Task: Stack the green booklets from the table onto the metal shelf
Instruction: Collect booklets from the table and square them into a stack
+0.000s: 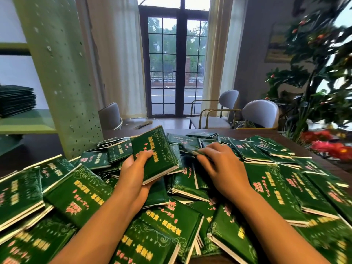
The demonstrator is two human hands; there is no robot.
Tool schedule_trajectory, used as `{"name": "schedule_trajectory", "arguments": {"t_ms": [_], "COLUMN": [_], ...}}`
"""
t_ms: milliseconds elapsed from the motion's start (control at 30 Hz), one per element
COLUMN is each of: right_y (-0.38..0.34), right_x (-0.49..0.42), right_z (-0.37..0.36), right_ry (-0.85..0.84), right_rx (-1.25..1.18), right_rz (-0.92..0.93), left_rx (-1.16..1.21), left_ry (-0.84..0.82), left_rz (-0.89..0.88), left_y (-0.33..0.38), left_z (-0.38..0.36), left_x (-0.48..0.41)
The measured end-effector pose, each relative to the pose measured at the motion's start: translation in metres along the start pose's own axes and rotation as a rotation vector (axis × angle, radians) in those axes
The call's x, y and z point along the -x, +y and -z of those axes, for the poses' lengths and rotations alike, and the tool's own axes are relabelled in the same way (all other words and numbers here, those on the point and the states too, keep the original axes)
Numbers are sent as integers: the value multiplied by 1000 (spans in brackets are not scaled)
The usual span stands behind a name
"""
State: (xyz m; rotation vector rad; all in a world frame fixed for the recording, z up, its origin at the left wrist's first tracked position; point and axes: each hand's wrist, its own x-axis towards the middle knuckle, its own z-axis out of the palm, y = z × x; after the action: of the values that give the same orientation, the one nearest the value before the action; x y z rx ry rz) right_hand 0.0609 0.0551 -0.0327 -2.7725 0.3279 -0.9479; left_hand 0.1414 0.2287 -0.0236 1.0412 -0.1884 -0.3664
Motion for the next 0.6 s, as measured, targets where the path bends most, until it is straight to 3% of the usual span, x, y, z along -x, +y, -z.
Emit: {"name": "schedule_trajectory", "arguments": {"t_ms": [167,300,433,600], "right_y": [-4,-13,-22,-32], "right_x": [1,6,9,7], "right_z": [0,0,-5,-11], "right_ry": [306,409,417,251], "right_rx": [-370,-432,-446,-287], "right_rz": [30,123,219,445], "left_rx": [-61,-110,-107,29], "left_ry": [-69,-143,-157,-221], "left_rz": [33,71,57,106], "left_y": [0,-1,-2,-4], "left_z": [-2,-4,-3,-4], "left_x": [4,9,7,5]}}
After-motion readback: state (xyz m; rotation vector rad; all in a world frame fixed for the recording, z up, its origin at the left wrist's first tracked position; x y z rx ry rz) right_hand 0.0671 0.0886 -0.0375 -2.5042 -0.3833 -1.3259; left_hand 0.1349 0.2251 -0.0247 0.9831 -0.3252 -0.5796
